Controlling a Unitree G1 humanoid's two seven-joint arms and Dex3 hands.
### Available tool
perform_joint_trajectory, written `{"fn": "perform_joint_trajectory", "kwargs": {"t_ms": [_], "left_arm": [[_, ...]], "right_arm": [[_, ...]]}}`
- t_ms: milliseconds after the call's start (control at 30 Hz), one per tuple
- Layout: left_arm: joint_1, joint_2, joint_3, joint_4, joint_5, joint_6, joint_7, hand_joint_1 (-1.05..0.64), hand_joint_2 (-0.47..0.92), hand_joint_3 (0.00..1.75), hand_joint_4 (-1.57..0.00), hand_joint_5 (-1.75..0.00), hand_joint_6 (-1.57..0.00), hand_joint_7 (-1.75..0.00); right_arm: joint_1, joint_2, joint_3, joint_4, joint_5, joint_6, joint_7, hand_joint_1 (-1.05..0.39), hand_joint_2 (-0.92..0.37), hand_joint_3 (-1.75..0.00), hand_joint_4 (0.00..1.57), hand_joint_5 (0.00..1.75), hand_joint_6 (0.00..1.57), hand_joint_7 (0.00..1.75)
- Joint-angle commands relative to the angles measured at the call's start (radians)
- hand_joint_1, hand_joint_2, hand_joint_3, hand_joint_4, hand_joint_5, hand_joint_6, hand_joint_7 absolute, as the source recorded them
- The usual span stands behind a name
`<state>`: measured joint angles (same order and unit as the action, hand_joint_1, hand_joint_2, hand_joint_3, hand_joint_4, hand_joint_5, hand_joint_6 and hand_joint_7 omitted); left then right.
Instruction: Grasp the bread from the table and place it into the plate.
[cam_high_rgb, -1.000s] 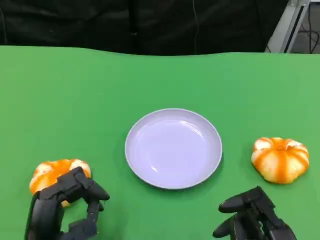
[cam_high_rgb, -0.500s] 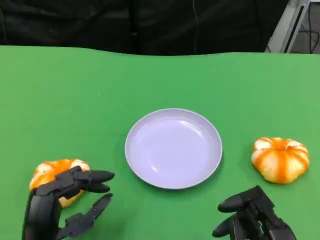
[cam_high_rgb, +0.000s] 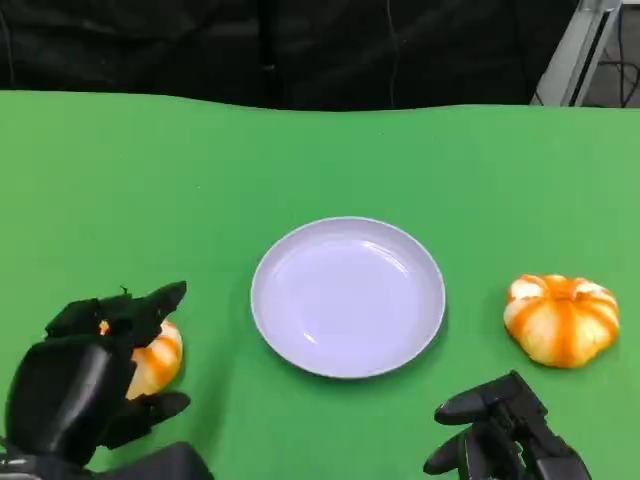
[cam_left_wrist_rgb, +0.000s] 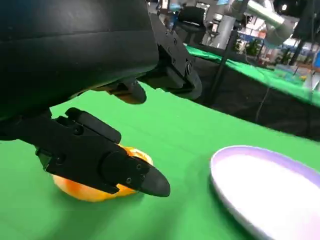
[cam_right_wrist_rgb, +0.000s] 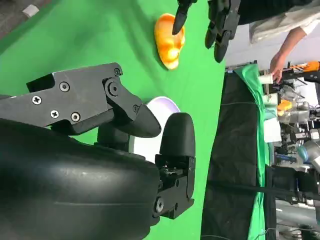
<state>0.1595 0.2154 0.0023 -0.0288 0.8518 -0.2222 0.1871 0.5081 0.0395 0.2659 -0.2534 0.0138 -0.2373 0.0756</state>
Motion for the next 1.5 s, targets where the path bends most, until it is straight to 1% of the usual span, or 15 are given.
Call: {"fn": "perform_joint_trajectory", "kwargs": {"t_ms": [33, 200, 333, 433, 700, 867, 900, 933, 967, 1000, 1033, 1067, 1233, 1433, 1500], "left_arm": [[-0.008, 0.057, -0.048, -0.077, 0.134, 0.17, -0.089, -0.55, 0.92, 0.09, -0.13, -0.29, -0.31, 0.0], [-0.064, 0.079, -0.117, -0.097, 0.242, 0.371, -0.277, -0.55, 0.92, 0.09, -0.11, -0.25, -0.27, 0.0], [-0.101, 0.097, -0.154, -0.066, 0.24, 0.431, -0.33, -0.53, 0.92, 0.07, -0.13, -0.23, -0.26, 0.0], [-0.158, 0.103, -0.189, 0.019, 0.242, 0.476, -0.368, -0.53, 0.92, 0.07, -0.13, -0.22, -0.26, 0.0], [-0.283, 0.111, -0.253, 0.248, 0.18, 0.5, -0.325, -0.52, 0.92, 0.07, -0.19, -0.24, -0.3, -0.02], [-0.315, 0.115, -0.249, 0.346, 0.072, 0.425, -0.239, -0.41, 0.92, 0.13, -0.41, -0.39, -0.52, -0.1], [-0.304, 0.121, -0.238, 0.353, 0.034, 0.359, -0.176, -0.37, 0.92, 0.18, -0.62, -0.79, -0.78, -0.24], [-0.292, 0.127, -0.23, 0.359, 0.002, 0.295, -0.114, -0.33, 0.92, 0.24, -0.68, -1.25, -0.87, -0.51], [-0.283, 0.131, -0.222, 0.368, -0.027, 0.237, -0.054, -0.31, 0.89, 0.35, -0.77, -1.49, -0.85, -0.86], [-0.274, 0.135, -0.221, 0.373, -0.041, 0.189, 0.008, -0.31, 0.79, 0.67, -0.85, -1.64, -0.78, -1.31], [-0.27, 0.139, -0.223, 0.38, -0.05, 0.158, 0.049, -0.31, 0.75, 0.83, -0.87, -1.69, -0.73, -1.52], [-0.269, 0.144, -0.227, 0.388, -0.057, 0.139, 0.077, -0.31, 0.71, 0.93, -0.88, -1.72, -0.7, -1.65], [-0.252, 0.161, -0.232, 0.377, -0.057, 0.052, 0.213, -0.24, 0.62, 1.05, -0.79, -1.75, -0.6, -1.74], [-0.248, 0.166, -0.241, 0.363, -0.046, -0.053, 0.358, -0.21, 0.55, 1.12, -0.79, -1.75, -0.59, -1.75], [-0.264, 0.167, -0.25, 0.389, -0.039, -0.098, 0.412, -0.2, 0.5, 1.21, -0.81, -1.75, -0.6, -1.75]], "right_arm": [[0.004, -0.004, -0.002, -0.006, 0.004, 0.0, -0.003, -0.26, -0.92, -0.99, 0.2, 1.75, 0.09, 1.75], [0.007, -0.004, -0.001, -0.009, -0.001, 0.0, -0.007, -0.26, -0.92, -0.99, 0.2, 1.75, 0.09, 1.75], [0.008, -0.002, 0.001, -0.011, 0.002, 0.004, -0.009, -0.26, -0.92, -0.99, 0.2, 1.75, 0.09, 1.75], [0.009, -0.002, 0.001, -0.012, 0.0, 0.004, -0.012, -0.26, -0.92, -0.98, 0.2, 1.75, 0.09, 1.75], [0.009, -0.006, 0.004, -0.015, -0.011, 0.002, -0.015, -0.25, -0.92, -0.99, 0.2, 1.75, 0.09, 1.75], [0.011, -0.004, 0.005, -0.016, 0.002, 0.002, -0.012, -0.25, -0.92, -0.98, 0.19, 1.75, 0.08, 1.75], [0.013, -0.005, 0.005, -0.016, 0.002, 0.001, -0.011, -0.25, -0.92, -0.98, 0.19, 1.75, 0.08, 1.75], [0.015, -0.006, 0.006, -0.017, 0.001, 0.0, -0.011, -0.25, -0.92, -0.98, 0.19, 1.75, 0.08, 1.75], [0.016, -0.007, 0.006, -0.018, 0.001, 0.0, -0.011, -0.25, -0.92, -0.98, 0.19, 1.75, 0.08, 1.75], [0.017, -0.006, 0.007, -0.019, 0.001, 0.002, -0.012, -0.25, -0.92, -0.98, 0.19, 1.75, 0.08, 1.75], [0.018, -0.006, 0.007, -0.02, 0.002, 0.003, -0.012, -0.25, -0.92, -0.98, 0.19, 1.75, 0.08, 1.75], [0.018, -0.006, 0.007, -0.021, 0.002, 0.005, -0.013, -0.26, -0.92, -0.97, 0.19, 1.75, 0.08, 1.75], [0.014, -0.005, 0.008, -0.016, 0.004, 0.003, -0.014, -0.26, -0.92, -0.97, 0.19, 1.75, 0.08, 1.75], [0.011, -0.007, 0.006, -0.013, -0.001, 0.005, -0.015, -0.26, -0.92, -0.98, 0.19, 1.75, 0.08, 1.75], [0.009, -0.009, 0.006, -0.011, -0.003, 0.003, -0.015, -0.26, -0.92, -0.98, 0.19, 1.75, 0.08, 1.75]]}}
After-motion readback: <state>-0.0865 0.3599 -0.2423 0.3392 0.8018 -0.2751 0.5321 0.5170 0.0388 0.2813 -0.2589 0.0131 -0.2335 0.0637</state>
